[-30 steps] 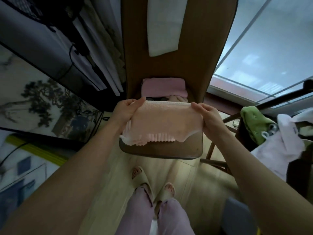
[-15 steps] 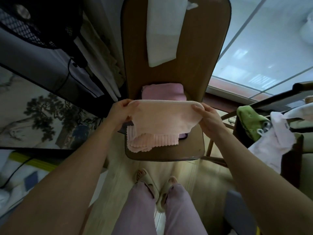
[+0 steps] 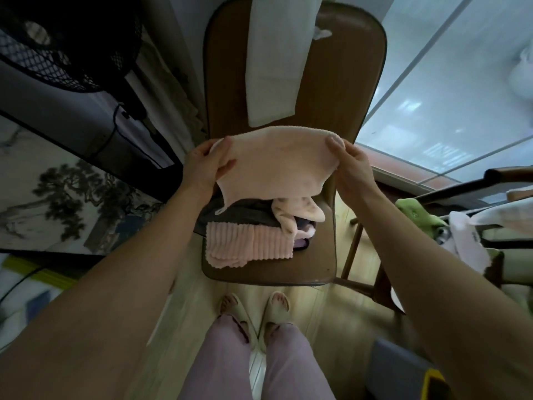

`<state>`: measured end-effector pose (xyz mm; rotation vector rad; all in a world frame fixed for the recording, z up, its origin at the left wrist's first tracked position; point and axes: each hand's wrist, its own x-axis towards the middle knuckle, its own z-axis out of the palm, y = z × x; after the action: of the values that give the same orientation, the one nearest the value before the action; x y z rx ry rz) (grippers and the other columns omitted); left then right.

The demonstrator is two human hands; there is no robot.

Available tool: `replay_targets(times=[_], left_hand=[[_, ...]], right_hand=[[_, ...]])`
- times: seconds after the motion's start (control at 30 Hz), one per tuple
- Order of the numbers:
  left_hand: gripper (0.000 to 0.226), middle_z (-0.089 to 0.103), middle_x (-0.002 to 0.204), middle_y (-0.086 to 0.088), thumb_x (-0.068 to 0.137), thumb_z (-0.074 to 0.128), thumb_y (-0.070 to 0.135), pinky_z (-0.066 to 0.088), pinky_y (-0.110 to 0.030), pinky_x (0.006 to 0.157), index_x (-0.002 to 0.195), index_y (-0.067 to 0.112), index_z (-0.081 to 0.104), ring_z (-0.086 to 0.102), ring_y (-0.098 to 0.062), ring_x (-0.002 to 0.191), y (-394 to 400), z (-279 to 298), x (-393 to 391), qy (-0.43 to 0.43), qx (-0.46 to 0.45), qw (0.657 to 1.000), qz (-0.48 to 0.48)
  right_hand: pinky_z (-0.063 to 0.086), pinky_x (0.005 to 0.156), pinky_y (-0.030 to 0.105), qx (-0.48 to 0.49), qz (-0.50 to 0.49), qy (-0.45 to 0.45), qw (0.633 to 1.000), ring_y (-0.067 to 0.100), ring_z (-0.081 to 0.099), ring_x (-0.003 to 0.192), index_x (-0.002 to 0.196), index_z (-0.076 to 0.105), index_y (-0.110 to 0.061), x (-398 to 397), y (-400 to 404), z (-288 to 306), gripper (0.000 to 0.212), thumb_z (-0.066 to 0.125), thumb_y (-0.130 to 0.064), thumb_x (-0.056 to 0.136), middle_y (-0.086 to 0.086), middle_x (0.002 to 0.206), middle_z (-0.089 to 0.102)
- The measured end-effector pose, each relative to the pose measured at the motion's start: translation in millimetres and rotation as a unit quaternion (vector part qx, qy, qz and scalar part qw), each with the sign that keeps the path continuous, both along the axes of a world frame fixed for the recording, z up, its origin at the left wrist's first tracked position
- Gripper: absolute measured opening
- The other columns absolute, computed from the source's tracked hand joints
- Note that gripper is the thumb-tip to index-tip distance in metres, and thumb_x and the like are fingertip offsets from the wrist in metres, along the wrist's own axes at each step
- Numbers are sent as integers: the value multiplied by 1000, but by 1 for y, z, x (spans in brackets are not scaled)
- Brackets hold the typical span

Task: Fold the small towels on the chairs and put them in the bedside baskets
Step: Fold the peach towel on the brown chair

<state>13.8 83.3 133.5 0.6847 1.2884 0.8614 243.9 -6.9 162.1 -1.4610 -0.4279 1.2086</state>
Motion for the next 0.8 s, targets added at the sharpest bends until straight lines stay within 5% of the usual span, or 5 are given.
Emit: replay_targets(times=[0.3,0.43,0.63,0.8], left_hand=[[7,66,98,1,92,65,25,55,-20,79,93,19,67,64,-12,96,-53,-49,-16,88,-12,994,-57],[7,69,92,4,90,65,32,52,-35,89,87,27,70,64,-15,94,-90,-105,-37,178,-29,977,-113],[11,65,90,-5,91,64,28,44,-29,73,88,19,68,60,-19,89,-143,-141,-62,254,-57,957,-129],[12,61,77,5,91,63,29,41,-26,67,84,19,65,55,-8,75,-118,-158,-54,301,14,949,-92]], right_hand=[[52,81,31,-65,79,-52,993,13,62,88,102,70,-12,-1,-54,-60,16,60,-22,94,-3,88,67],[50,86,33,-126,87,-67,986,21,60,98,102,72,-11,-9,-88,-118,20,66,-26,90,8,101,65],[49,94,42,-182,121,-99,971,30,62,105,102,74,-13,-16,-126,-152,20,66,-27,90,14,103,70],[53,73,19,-167,92,-133,973,12,61,90,103,72,-15,-21,-97,-167,18,63,-27,93,-2,93,66]])
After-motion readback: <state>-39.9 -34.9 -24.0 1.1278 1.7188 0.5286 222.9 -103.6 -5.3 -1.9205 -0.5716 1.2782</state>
